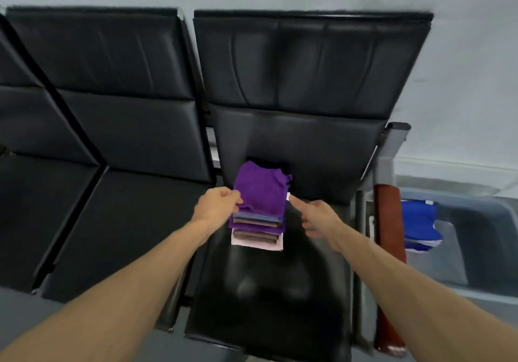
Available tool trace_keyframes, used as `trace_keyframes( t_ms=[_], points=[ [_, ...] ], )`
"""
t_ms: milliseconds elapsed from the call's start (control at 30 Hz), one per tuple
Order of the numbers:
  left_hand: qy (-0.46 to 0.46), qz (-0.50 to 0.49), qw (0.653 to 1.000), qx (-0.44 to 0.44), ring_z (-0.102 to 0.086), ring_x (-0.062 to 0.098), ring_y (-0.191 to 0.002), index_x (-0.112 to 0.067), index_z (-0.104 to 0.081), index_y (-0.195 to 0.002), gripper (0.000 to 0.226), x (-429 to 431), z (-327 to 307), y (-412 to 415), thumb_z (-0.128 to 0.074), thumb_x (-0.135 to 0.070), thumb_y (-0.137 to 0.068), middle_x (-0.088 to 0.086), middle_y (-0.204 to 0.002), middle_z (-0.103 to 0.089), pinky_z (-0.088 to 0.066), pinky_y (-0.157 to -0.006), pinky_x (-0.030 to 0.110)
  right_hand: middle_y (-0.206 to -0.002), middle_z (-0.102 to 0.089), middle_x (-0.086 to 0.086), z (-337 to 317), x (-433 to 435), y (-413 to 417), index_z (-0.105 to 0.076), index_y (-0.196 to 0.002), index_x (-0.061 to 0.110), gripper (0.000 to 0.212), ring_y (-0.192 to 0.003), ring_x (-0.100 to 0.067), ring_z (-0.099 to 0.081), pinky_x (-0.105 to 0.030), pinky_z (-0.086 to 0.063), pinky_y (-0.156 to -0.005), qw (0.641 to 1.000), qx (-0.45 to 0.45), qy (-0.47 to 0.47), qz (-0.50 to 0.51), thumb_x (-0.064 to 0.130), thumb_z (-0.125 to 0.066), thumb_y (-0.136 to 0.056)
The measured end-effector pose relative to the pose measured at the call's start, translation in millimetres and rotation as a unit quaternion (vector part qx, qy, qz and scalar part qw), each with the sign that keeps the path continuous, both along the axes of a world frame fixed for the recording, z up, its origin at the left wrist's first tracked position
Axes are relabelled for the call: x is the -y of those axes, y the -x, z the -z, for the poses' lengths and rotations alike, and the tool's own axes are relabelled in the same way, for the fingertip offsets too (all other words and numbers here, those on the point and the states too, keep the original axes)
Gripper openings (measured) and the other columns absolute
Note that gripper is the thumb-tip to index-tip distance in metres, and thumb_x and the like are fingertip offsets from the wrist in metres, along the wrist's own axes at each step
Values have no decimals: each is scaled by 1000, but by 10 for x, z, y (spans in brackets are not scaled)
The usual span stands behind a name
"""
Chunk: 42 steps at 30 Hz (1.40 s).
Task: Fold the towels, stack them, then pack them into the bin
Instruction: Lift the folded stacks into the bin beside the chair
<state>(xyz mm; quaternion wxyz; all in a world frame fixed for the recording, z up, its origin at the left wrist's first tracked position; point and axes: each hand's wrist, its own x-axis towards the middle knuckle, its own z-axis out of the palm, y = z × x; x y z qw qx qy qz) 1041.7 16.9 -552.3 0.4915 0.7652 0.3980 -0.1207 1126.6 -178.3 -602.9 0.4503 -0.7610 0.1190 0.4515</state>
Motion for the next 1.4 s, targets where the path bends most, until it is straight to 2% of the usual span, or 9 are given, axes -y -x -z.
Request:
trace_keyframes(
  t_ms=[167,300,400,533,733,933,1067,1200,1400],
  points=[
    [-60,15,998,-17,-67,24,-80,-19,-63,-80,30,-621,1033,-557,-53,-47,-85,1,-78,-68,-54,-83,38,-105,-52,-1,868,-402,-467,-41,-135,6,122,-98,-21,-53,-32,-46,-83,997,29,64,25,83,-69,-45],
    [-72,2,997,-22,-55,24,-109,-18,-48,-112,62,-701,1825,-907,-61,-67,-77,-1,-111,-57,-42,-100,45,-139,-45,-10,1433,-676,-666,-23,-144,3,111,-126,-27,-47,-38,-40,-104,996,13,54,72,61,-75,-65],
    [-5,-64,997,-45,-38,27,-132,-13,-30,-139,108,-617,2244,-910,-69,-74,-60,7,-142,-35,-34,-109,49,-132,-50,-9,1810,-865,-606,-28,-137,7,121,-117,-26,-53,-42,-46,-101,993,3,51,109,71,-79,-48],
    [118,-106,983,-93,-36,27,-135,-20,-15,-149,142,-558,2710,-514,-68,-85,-34,5,-149,-28,-34,-111,49,-133,-45,-5,2303,-883,-203,-28,-136,15,148,-119,-26,-51,-45,-45,-102,988,-61,42,135,83,-74,-13],
    [191,-72,975,-87,-54,22,-118,-34,-29,-140,133,-641,3116,-147,-71,-88,-27,1,-135,-49,-44,-103,48,-129,-50,0,2585,-752,52,-34,-132,28,134,-112,-21,-57,-43,-50,-97,985,-89,-45,138,70,-86,-16],
    [294,-64,950,-86,-62,24,-104,-24,-45,-129,105,-608,3019,-195,-76,-75,-43,5,-116,-63,-47,-98,44,-115,-67,-7,2555,-637,-41,-54,-123,24,80,-107,-26,-63,-44,-51,-94,965,-165,-138,149,38,-85,-50],
    [323,-58,941,-88,-63,25,-100,-24,-49,-118,71,-549,2982,-121,-69,-59,-59,7,-111,-64,-49,-93,40,-114,-68,-10,2619,-542,-3,-55,-122,21,79,-107,-29,-63,-45,-51,-93,958,-197,-144,152,35,-86,-51],
    [305,-79,947,-64,-62,23,-102,-27,-44,-124,71,-330,3011,202,-66,-58,-64,5,-113,-62,-49,-95,41,-113,-68,-7,2648,-396,145,-55,-120,24,94,-107,-28,-64,-47,-50,-96,971,-179,-123,96,43,-94,-37],
    [315,-120,939,-65,-63,24,-102,-32,-40,-121,59,74,2912,709,-61,-56,-72,6,-114,-61,-51,-80,36,-104,-65,-1,2457,-27,541,-52,-101,30,32,-97,-19,-64,-33,-53,-82,973,-166,-158,34,27,-73,-77]
  ],
)
